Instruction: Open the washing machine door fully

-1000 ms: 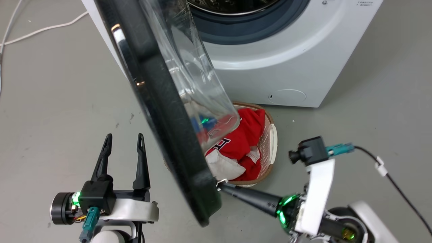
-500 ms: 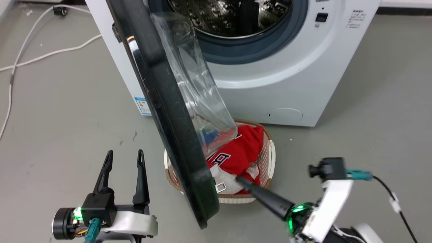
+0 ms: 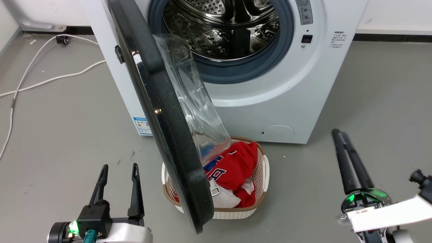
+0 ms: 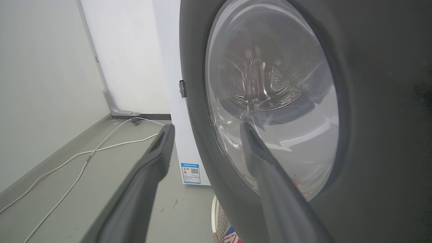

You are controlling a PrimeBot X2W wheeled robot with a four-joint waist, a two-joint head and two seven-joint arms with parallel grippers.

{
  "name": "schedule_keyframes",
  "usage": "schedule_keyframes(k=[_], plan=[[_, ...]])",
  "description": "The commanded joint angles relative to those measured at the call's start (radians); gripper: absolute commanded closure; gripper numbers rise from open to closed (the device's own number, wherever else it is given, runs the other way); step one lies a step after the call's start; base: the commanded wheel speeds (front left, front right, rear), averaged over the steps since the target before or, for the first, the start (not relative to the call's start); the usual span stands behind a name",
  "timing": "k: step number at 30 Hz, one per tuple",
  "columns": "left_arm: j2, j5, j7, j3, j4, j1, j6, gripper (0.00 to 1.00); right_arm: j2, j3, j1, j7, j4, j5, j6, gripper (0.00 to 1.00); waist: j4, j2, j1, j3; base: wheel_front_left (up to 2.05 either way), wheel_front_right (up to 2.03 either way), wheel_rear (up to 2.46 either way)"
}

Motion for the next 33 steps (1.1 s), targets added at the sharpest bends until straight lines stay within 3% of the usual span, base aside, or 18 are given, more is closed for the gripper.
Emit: schedule_keyframes(k=[1, 5, 9, 15, 21, 33], plan=[[0.0, 0.006, -0.002, 0.005, -0.004, 0.01, -0.006, 0.0, -0.012, -0.001, 0.008, -0.072, 0.024, -0.075, 0.003, 0.0, -0.004, -0.0001, 0.0001, -0.006, 0.0, 0.0, 0.0], [-0.001, 0.007, -0.002, 0.009, -0.005, 0.024, -0.002, 0.0, -0.019, -0.06, 0.001, -0.136, 0.077, -0.366, 0.003, 0.0, -0.011, -0.0001, 0.0001, -0.017, 0.0, 0.0, 0.0], [-0.001, 0.01, -0.002, 0.009, -0.009, 0.03, 0.002, 0.0, 0.064, -0.184, 0.017, -0.138, 0.054, -0.681, 0.003, 0.0, -0.014, -0.0001, 0.0001, -0.023, 0.0, 0.0, 0.0], [0.0, 0.009, -0.002, 0.006, -0.007, 0.039, 0.003, 0.0, 0.131, -0.272, 0.066, -0.138, 0.031, -0.975, 0.002, 0.0, -0.013, -0.0001, 0.0001, -0.033, 0.0, 0.0, 0.0], [0.0, 0.005, -0.002, 0.004, -0.002, 0.046, 0.002, 0.0, 0.156, -0.314, 0.121, -0.139, 0.067, -1.099, 0.002, 0.0, -0.008, -0.0001, 0.0001, -0.046, 0.0, 0.0, 0.0], [0.0, -0.003, -0.002, 0.0, 0.003, 0.058, 0.004, 0.0, 0.167, -0.326, 0.21, -0.139, 0.107, -1.101, 0.002, 0.0, -0.004, -0.0001, 0.0001, -0.063, 0.0, 0.0, 0.0]])
